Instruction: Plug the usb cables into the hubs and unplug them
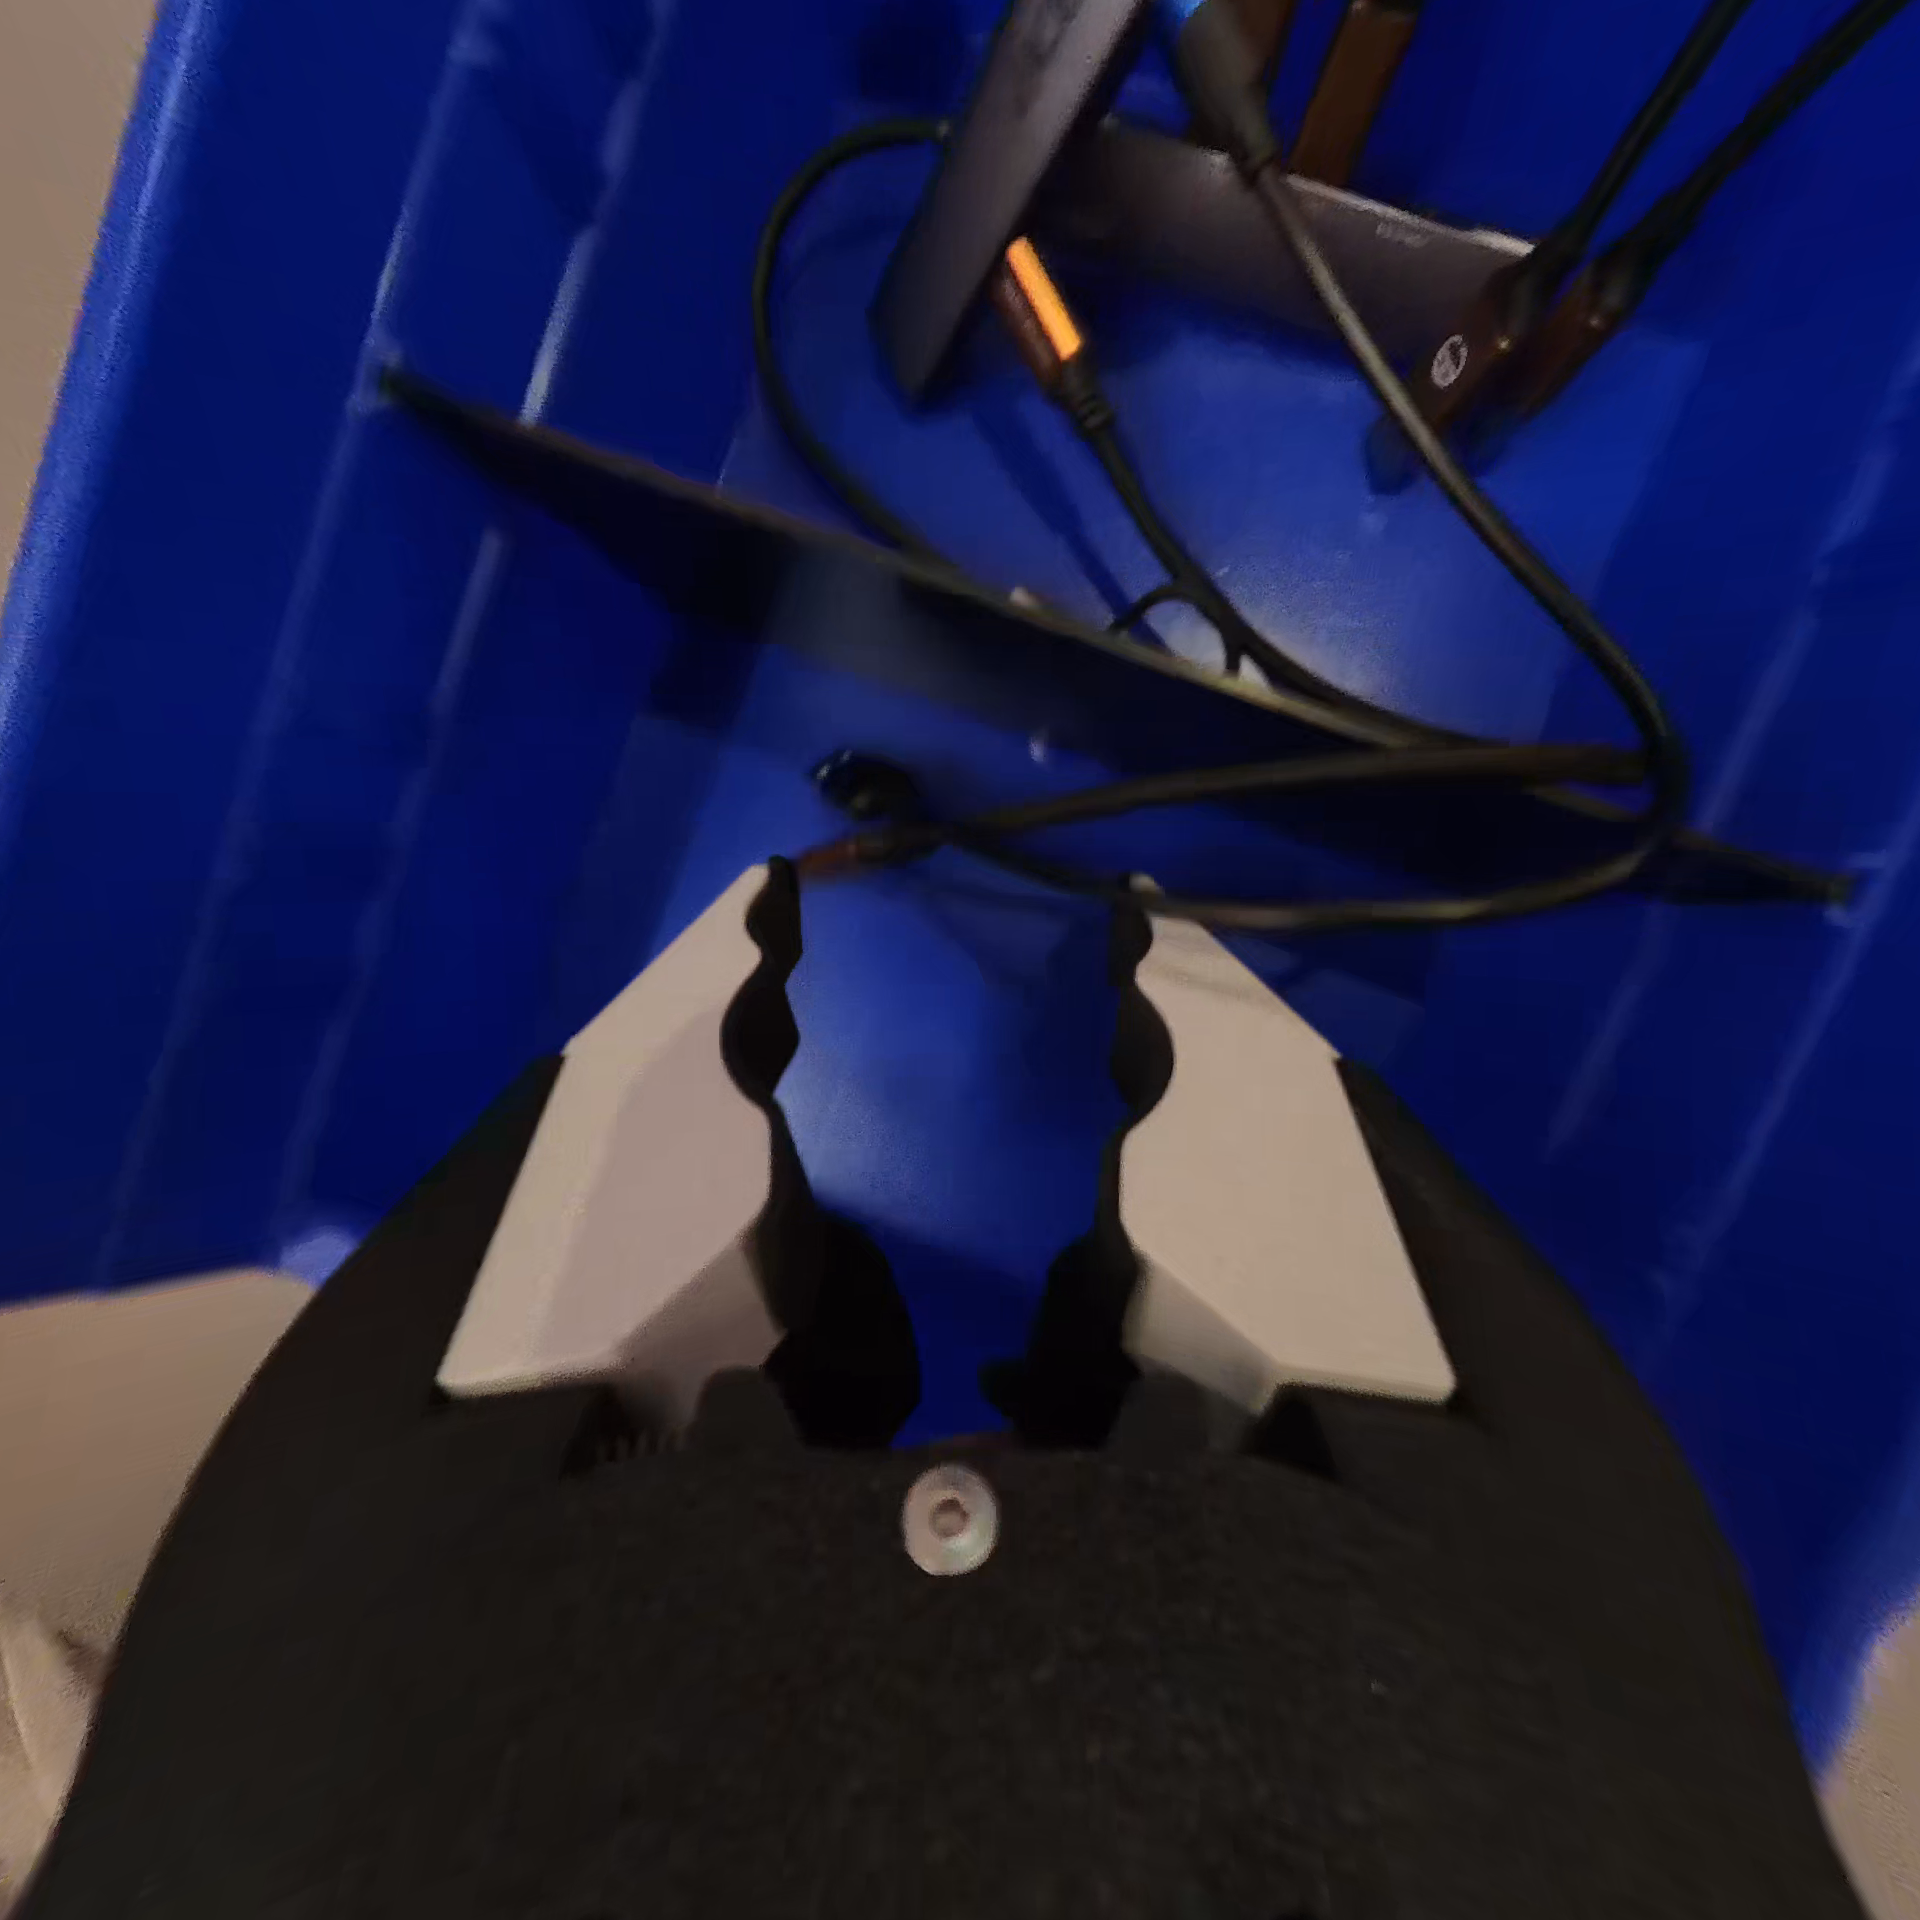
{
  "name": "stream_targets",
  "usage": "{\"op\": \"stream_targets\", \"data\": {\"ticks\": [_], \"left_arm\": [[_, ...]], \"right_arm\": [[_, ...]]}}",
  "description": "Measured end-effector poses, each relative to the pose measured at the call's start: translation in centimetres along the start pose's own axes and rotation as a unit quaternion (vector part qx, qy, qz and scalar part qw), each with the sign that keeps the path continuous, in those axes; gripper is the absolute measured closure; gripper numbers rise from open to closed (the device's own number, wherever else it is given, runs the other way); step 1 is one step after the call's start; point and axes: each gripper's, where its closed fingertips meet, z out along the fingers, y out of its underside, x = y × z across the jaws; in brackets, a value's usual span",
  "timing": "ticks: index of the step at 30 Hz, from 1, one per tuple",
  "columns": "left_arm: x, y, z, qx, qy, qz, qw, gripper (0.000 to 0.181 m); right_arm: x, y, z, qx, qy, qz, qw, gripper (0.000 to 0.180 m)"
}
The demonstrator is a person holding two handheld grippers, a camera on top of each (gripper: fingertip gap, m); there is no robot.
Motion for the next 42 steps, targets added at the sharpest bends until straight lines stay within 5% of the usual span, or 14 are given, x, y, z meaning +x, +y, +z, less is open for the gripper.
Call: {"op": "stream_targets", "data": {"ticks": [4, 7, 12, 23, 34, 42], "left_arm": [[0.8, -0.4, 0.0, 0.004, 0.007, 0.019, 1.000, 0.155], [0.8, -0.4, -0.3, 0.005, 0.004, 0.032, 0.999, 0.155], [0.6, -0.2, -0.5, 0.003, 0.002, 0.029, 1.000, 0.155], [-0.2, 0.1, -0.8, -0.003, -0.010, 0.006, 1.000, 0.155], [-1.2, 0.8, -1.0, -0.013, -0.021, -0.005, 1.000, 0.155], [-0.8, 0.8, -0.8, -0.015, -0.017, -0.001, 1.000, 0.155]], "right_arm": [[-0.7, -2.6, -0.1, 0.077, -0.073, 0.063, 0.992, 0.173], [-1.8, -4.0, -2.5, 0.125, -0.099, 0.044, 0.986, 0.177], [-2.5, -9.3, -6.0, 0.196, -0.124, 0.043, 0.972, 0.176], [1.0, -11.2, 2.4, 0.024, 0.030, -0.075, 0.996, 0.162], [-1.7, -11.3, -2.9, 0.093, -0.074, -0.045, 0.992, 0.147], [-6.4, -10.8, -9.0, 0.218, -0.200, 0.028, 0.955, 0.142]]}}
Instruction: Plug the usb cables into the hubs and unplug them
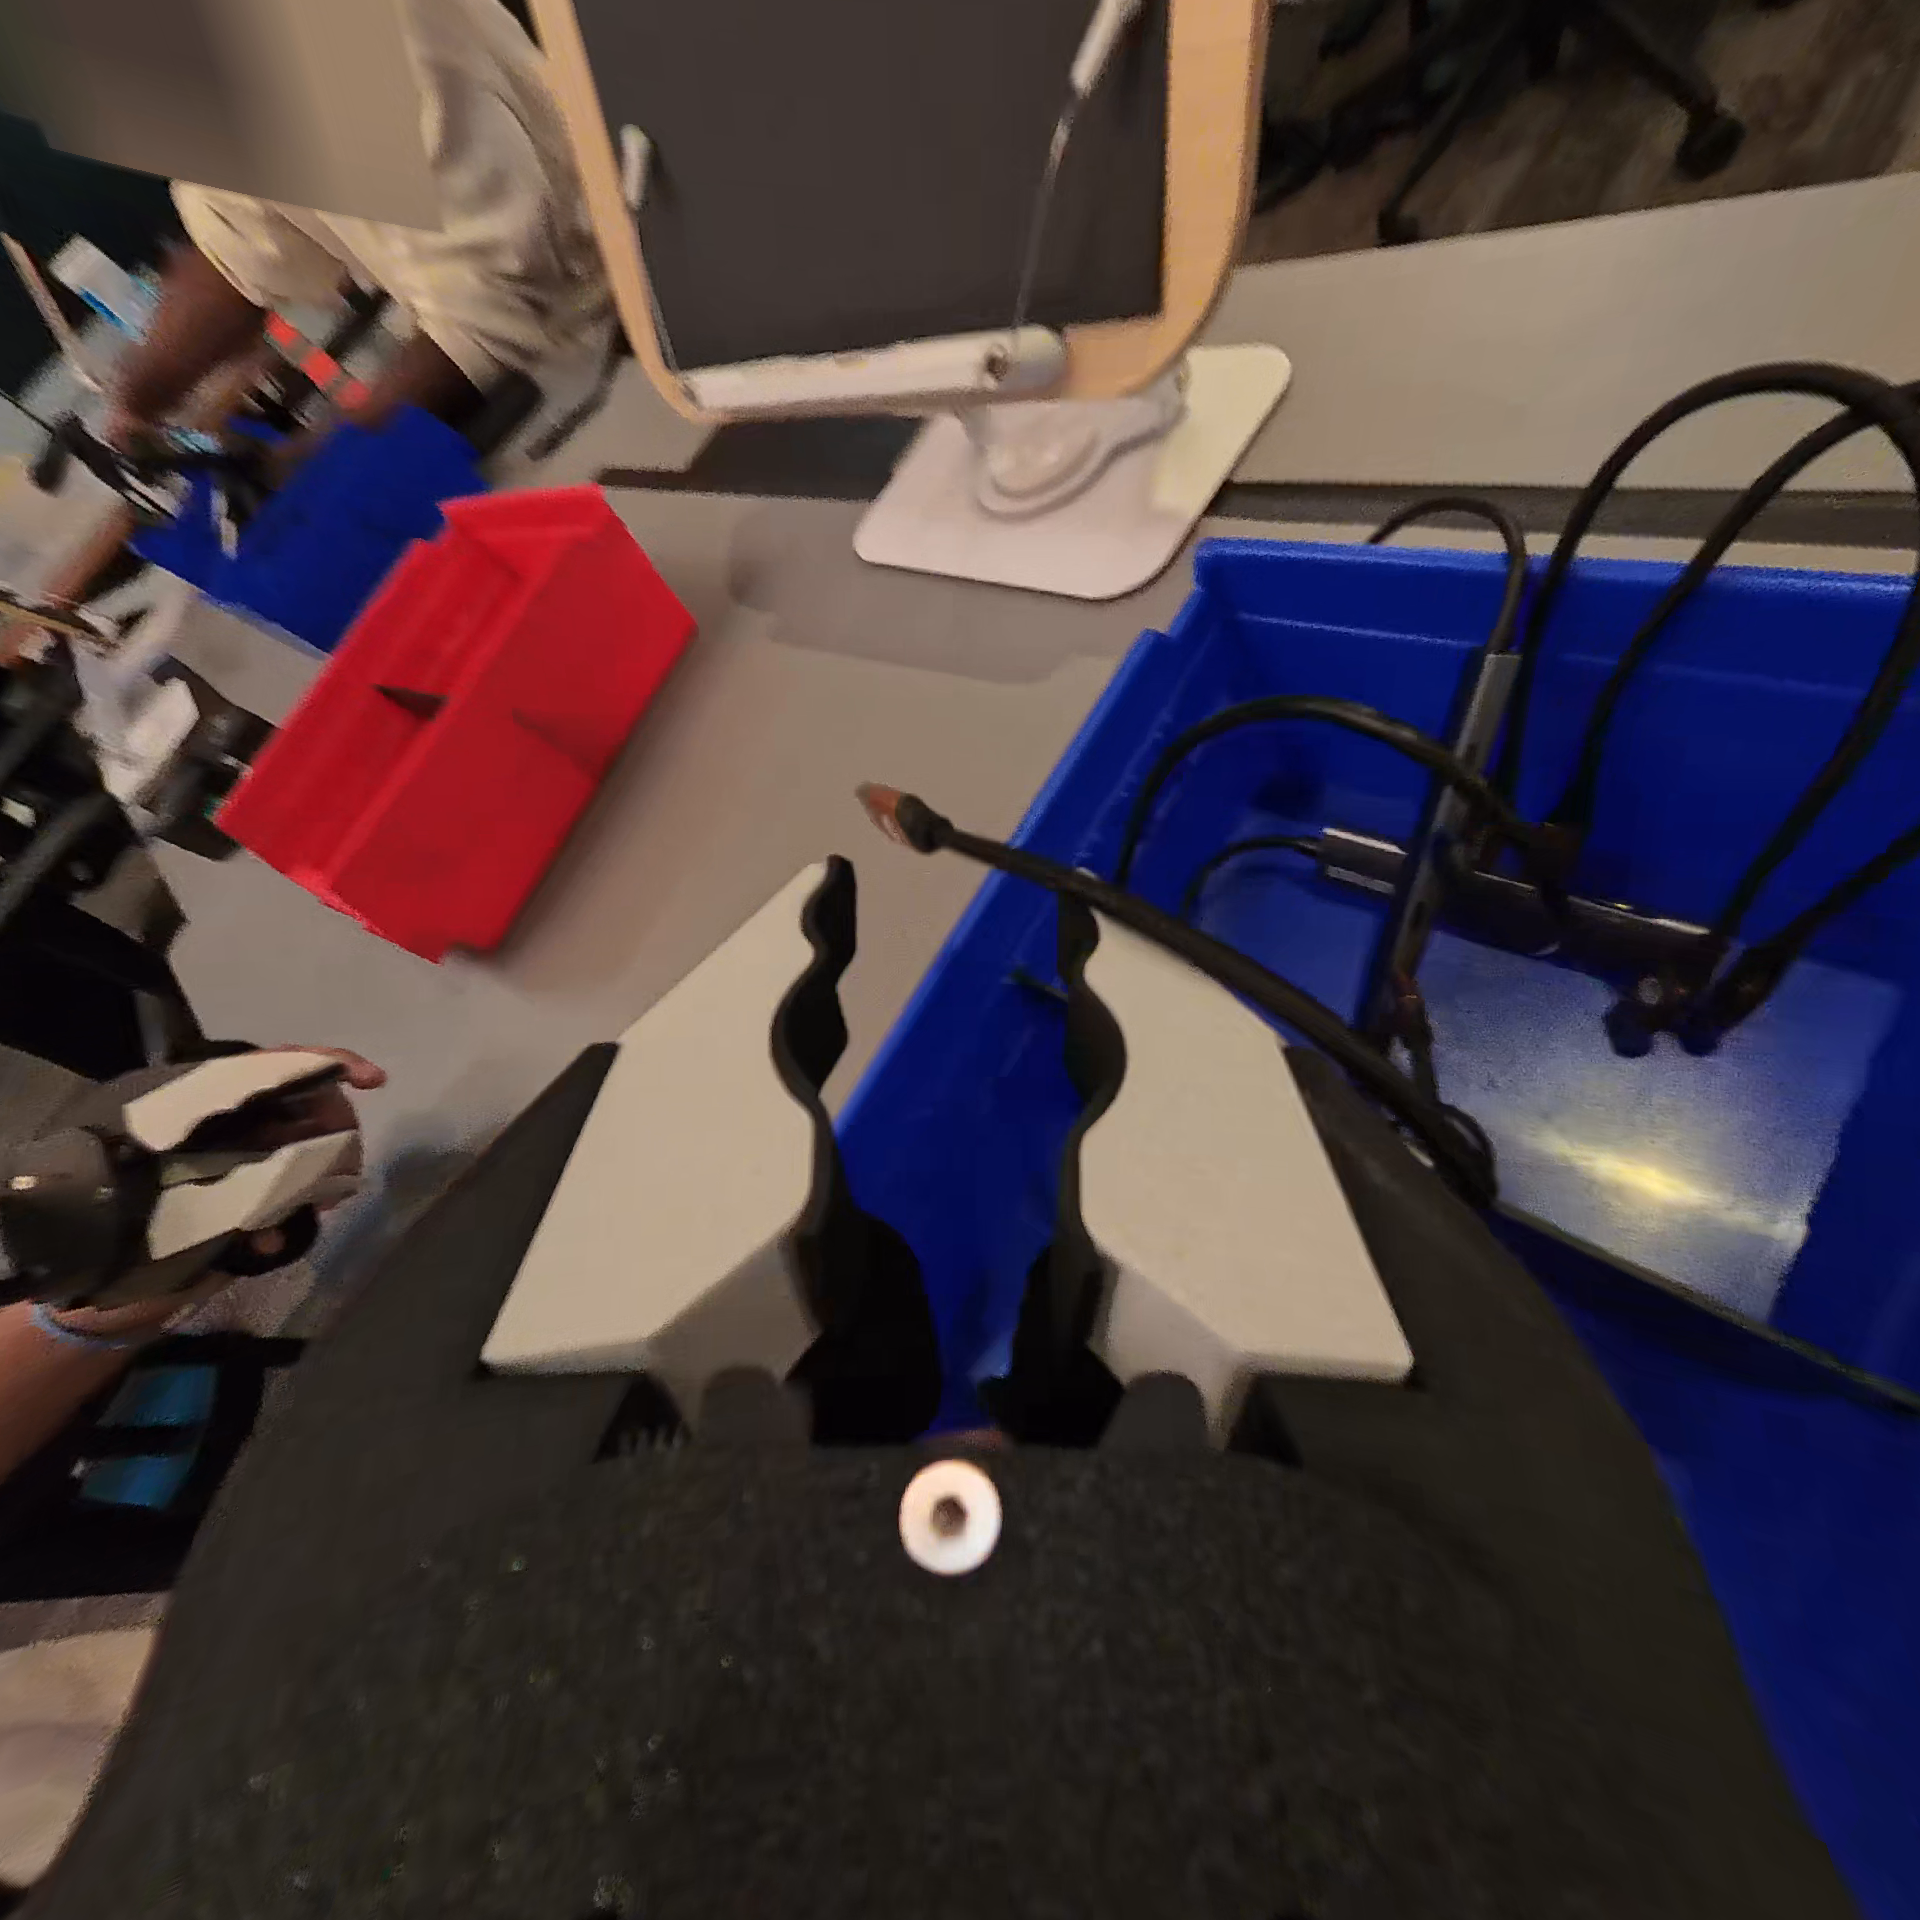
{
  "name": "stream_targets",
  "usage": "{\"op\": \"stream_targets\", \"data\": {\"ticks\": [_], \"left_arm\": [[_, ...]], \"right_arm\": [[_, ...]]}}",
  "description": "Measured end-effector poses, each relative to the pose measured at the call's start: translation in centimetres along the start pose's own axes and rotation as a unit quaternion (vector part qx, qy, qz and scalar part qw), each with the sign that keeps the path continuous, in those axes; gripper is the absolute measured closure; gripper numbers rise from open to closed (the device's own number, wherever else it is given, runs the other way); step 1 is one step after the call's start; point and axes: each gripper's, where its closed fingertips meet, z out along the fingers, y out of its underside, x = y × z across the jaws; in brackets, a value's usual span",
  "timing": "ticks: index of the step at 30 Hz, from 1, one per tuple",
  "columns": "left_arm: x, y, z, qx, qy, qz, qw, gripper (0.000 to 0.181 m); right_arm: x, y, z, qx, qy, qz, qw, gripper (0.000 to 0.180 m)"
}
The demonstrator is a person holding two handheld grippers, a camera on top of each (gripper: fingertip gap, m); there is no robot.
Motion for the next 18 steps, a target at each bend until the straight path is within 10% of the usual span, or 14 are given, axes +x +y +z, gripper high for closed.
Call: {"op": "stream_targets", "data": {"ticks": [5, 18], "left_arm": [[0.0, -0.2, -0.1, 0.002, -0.002, 0.001, 1.000, 0.155], [0.2, -0.9, -0.4, 0.010, -0.015, 0.005, 1.000, 0.155]], "right_arm": [[-3.3, -0.4, -2.5, 0.059, -0.025, 0.009, 0.998, 0.144], [-4.9, -3.1, -7.8, 0.167, 0.202, -0.192, 0.946, 0.154]]}}
